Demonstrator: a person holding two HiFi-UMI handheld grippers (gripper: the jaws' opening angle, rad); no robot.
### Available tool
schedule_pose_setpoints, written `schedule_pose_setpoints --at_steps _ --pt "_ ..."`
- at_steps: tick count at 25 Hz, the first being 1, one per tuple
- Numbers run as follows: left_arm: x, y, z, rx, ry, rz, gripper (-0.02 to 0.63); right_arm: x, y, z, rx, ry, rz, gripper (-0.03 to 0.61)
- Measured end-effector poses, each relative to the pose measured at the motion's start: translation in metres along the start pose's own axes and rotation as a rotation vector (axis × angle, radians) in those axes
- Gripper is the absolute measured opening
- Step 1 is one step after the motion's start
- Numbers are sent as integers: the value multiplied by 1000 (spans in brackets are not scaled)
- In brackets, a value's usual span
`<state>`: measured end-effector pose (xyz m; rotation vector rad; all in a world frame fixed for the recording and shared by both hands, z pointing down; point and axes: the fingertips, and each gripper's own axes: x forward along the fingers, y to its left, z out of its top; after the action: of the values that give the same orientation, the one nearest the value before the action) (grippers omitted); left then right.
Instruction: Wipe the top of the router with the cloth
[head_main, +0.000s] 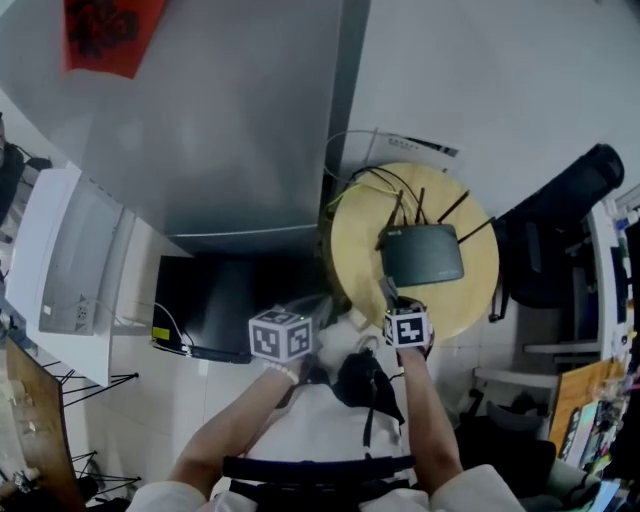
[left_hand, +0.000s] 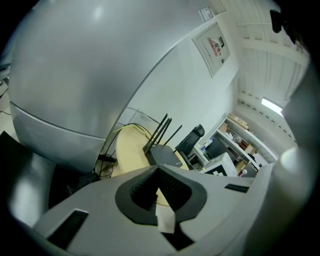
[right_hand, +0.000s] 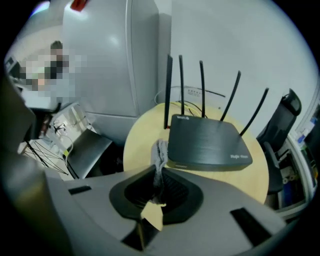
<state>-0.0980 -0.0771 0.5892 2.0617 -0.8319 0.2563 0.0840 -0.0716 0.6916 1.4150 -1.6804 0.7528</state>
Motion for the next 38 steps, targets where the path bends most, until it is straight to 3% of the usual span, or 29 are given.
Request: schedule_pose_setpoints --at_steps 5,9,15,21,28,33,38 --pt "-18 -21 42 59 -113 -1 -3 -75 17 44 179 -200 217 44" --pt "-24 -51 55 115 -168 12 -3 -140 -1 65 278 -367 311 43" --pt "-11 -121 23 170 -155 -19 -3 -212 -51 24 408 -519 363 43" --pt "-2 -178 -29 175 -119 -17 -3 -238 -88 -45 506 -541 374 43" --pt "-19 -216 -78 201 -92 28 -3 -247 -85 -95 546 -545 437 42" --pt "-39 -221 -88 213 -125 71 -3 -254 -71 -109 498 -540 472 41" --pt "-53 -212 -81 217 -147 81 -3 -267 -77 -116 478 -559 400 40"
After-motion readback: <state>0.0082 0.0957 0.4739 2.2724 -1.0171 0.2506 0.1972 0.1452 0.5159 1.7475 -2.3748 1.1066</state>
